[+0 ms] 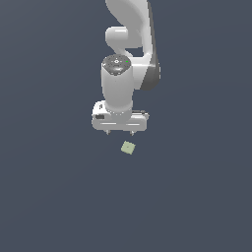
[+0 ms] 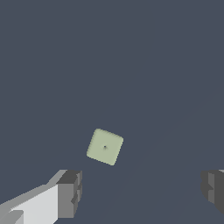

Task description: Pick up the object and move it to a goal position.

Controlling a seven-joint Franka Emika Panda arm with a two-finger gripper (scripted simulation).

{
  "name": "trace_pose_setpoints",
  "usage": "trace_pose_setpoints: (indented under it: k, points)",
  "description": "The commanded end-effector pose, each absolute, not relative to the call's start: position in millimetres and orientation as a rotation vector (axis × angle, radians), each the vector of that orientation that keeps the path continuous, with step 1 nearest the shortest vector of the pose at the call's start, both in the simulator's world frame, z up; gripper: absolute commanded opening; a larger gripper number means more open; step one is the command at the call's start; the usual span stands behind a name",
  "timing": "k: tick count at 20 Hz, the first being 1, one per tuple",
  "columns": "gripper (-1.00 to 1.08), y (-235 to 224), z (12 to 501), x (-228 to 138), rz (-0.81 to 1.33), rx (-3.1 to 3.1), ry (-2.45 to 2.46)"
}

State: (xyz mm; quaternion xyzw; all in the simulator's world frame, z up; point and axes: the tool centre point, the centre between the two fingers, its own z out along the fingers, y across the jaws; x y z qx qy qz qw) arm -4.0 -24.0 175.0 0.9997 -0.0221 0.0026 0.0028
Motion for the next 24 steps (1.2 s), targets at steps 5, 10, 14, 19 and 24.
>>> trace_pose_setpoints:
  k: [5, 10, 14, 19, 24]
  points:
    - [1.0, -18.6, 175.2, -3.7, 0.002, 3.139, -0.059]
    - [1.0, -5.2, 176.6, -3.1, -0.015, 3.146, -0.031]
    - [1.0, -4.9, 176.7, -3.0, -0.016, 3.147, -0.03]
    - [1.0, -3.3, 168.4, -3.7, -0.015, 3.147, -0.068]
    - [1.0, 0.0, 149.0, -5.9, -0.013, 3.146, -0.16]
